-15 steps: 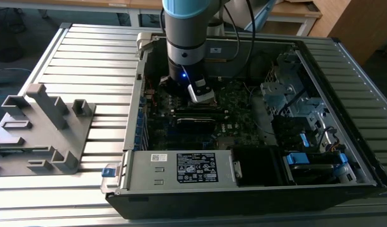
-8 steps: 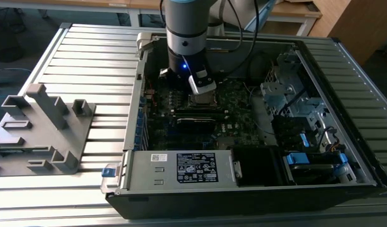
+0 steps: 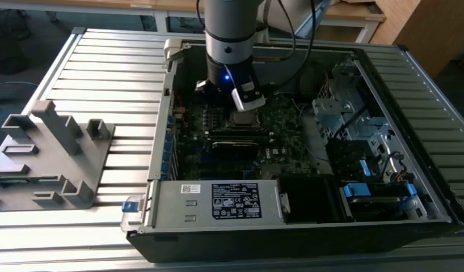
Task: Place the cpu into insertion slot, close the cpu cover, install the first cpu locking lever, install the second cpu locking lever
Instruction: 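Install the second cpu locking lever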
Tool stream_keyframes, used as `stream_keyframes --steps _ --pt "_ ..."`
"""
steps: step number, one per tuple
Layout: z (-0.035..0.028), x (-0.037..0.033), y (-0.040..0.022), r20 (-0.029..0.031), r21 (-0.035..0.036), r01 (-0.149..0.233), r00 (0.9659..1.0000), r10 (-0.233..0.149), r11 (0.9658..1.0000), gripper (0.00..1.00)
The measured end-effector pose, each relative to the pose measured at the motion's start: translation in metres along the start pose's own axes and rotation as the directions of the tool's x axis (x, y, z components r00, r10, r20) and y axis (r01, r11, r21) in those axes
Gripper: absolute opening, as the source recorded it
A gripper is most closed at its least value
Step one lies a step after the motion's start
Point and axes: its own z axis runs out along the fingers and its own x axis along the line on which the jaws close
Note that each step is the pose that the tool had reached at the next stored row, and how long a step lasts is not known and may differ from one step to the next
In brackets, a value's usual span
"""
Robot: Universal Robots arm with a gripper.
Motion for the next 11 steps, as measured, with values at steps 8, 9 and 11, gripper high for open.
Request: stream_keyframes --steps 8,9,11 --pt "0.0021 -0.0297 0.0034 0.0 0.0 0.0 1.0 0.0 1.0 0.11" --pt "0.0024 -0.0335 0.0039 0.0 0.0 0.0 1.0 0.0 1.0 0.11" --pt "0.0031 -0.0401 0.0047 -0.0001 0.0001 0.0 1.0 0.0 1.0 0.11"
